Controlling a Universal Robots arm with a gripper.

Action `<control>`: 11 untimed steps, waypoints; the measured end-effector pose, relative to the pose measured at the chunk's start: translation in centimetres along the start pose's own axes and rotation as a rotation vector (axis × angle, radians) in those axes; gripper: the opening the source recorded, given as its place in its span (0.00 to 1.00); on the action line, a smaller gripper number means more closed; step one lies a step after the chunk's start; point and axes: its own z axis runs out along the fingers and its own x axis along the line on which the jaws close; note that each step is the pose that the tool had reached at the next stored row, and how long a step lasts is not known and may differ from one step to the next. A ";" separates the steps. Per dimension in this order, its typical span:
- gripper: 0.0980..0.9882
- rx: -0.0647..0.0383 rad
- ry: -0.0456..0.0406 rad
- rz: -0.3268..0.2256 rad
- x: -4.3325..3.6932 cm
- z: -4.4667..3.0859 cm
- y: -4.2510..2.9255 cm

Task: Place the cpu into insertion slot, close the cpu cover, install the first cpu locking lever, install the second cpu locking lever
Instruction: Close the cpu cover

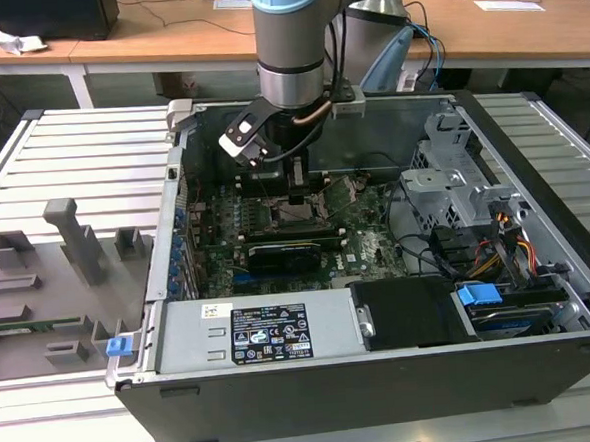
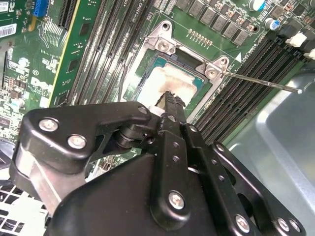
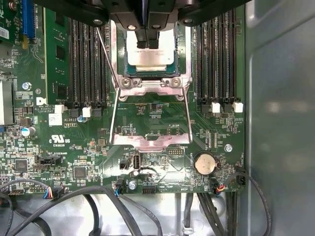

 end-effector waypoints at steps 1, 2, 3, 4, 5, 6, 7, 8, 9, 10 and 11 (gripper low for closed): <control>0.01 0.000 -0.0001 0.000 0.00 -0.11 0.01; 0.01 0.000 -0.0001 0.000 0.00 -0.19 0.01; 0.01 0.000 0.0000 0.000 0.00 -0.28 0.02; 0.01 0.000 0.0000 0.000 0.00 -0.40 0.02; 0.01 0.000 0.0000 0.000 0.00 -0.58 0.03; 0.01 0.000 0.0000 0.000 0.00 -0.71 0.04; 0.01 0.000 0.0000 0.000 0.01 -0.95 0.06; 0.01 0.000 0.0000 0.000 0.01 -1.28 0.08; 0.01 0.000 0.0000 0.000 0.01 -1.82 0.11; 0.01 0.000 -0.0001 0.000 0.02 -2.49 0.15; 0.01 0.000 0.0000 0.000 0.02 -2.98 0.18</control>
